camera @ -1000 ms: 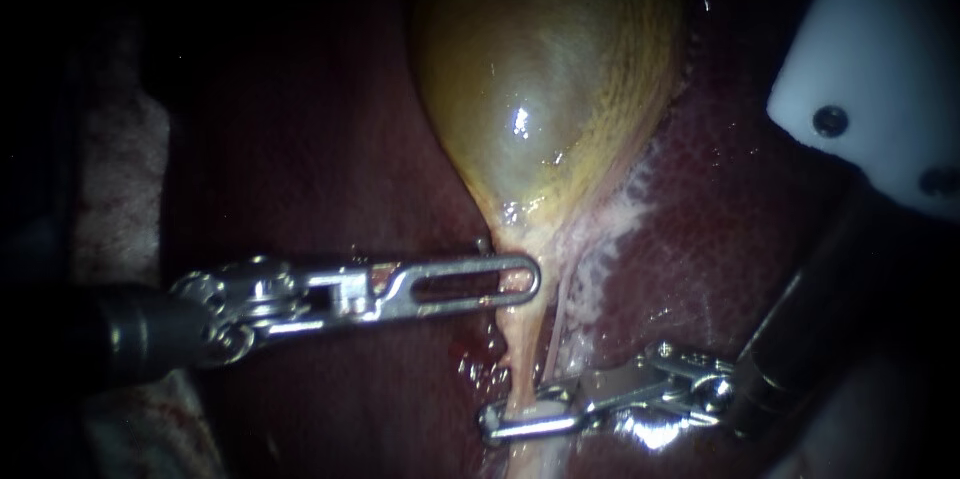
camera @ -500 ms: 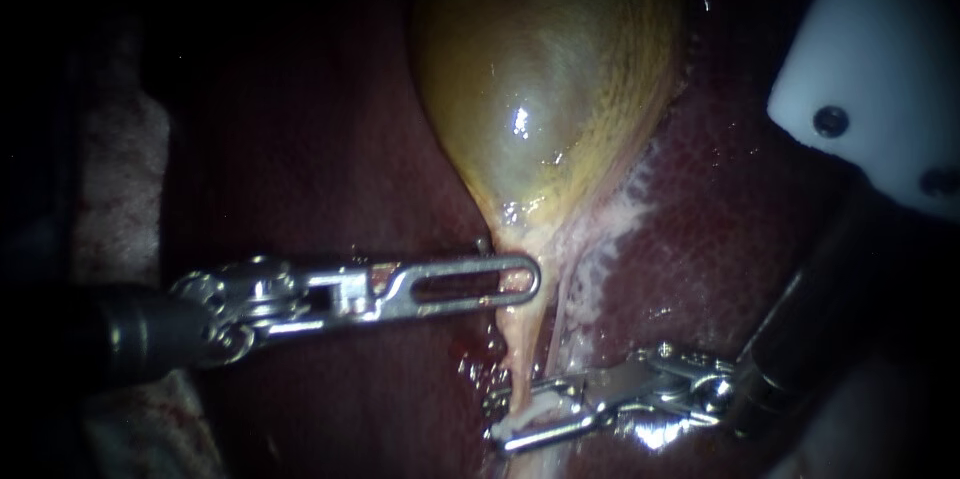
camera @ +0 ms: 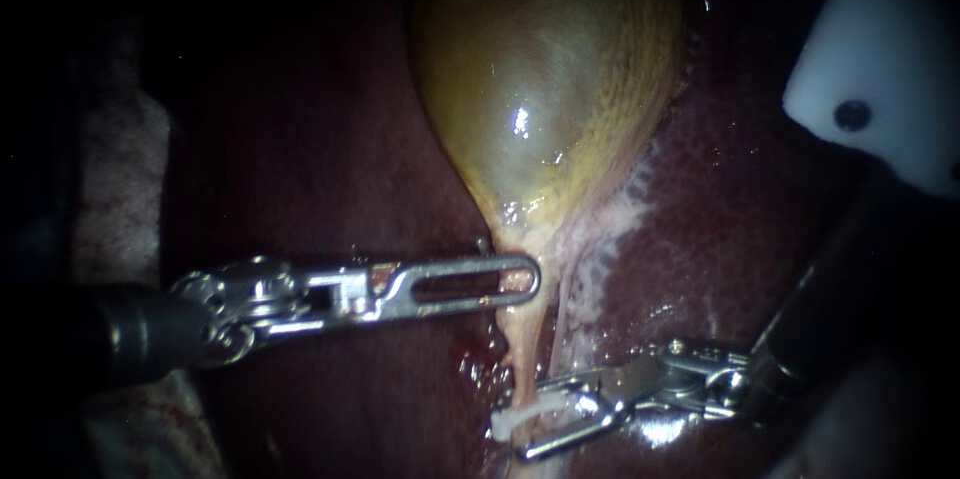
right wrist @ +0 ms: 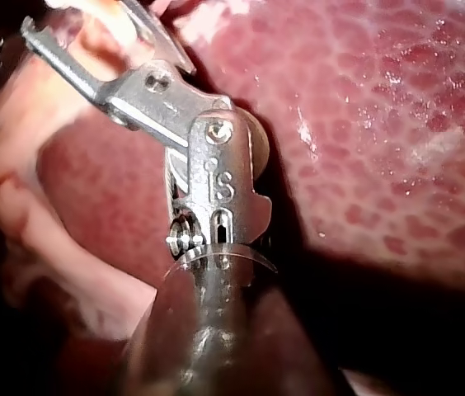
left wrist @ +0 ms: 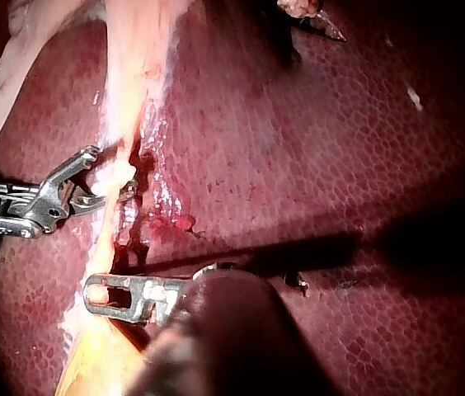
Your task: Going back first clip left tube
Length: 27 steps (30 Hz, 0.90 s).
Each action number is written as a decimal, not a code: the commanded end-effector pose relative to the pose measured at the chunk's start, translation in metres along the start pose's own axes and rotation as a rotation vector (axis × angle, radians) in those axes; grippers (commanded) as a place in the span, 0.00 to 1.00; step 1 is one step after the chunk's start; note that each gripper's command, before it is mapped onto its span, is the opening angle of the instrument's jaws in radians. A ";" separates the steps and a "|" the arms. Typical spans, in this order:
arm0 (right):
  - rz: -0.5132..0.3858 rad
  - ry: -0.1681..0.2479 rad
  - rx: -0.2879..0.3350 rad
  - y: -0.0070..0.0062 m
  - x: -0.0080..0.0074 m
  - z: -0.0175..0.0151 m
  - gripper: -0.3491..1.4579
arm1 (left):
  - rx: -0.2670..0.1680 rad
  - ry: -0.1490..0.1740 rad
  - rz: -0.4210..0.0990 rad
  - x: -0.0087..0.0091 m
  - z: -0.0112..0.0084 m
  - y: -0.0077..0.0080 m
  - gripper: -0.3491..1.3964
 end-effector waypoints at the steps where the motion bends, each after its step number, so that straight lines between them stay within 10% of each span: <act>1: -0.003 -0.008 -0.006 -0.0001 0.0003 -0.0005 0.44 | 0.000 0.000 0.000 0.0000 0.0000 0.0000 0.00; 16: -0.244 -0.125 -0.072 -0.0028 0.0041 -0.0083 0.45 | -0.001 0.000 0.003 0.0000 0.0000 -0.0006 0.00; 21: -0.506 -0.026 -0.107 -0.0040 0.0065 -0.0107 0.46 | -0.002 -0.001 0.004 0.0001 0.0000 -0.0009 0.00; 27: -0.585 0.068 -0.104 -0.0053 0.0086 -0.0126 0.47 | -0.003 -0.002 0.007 0.0001 0.0000 -0.0017 0.00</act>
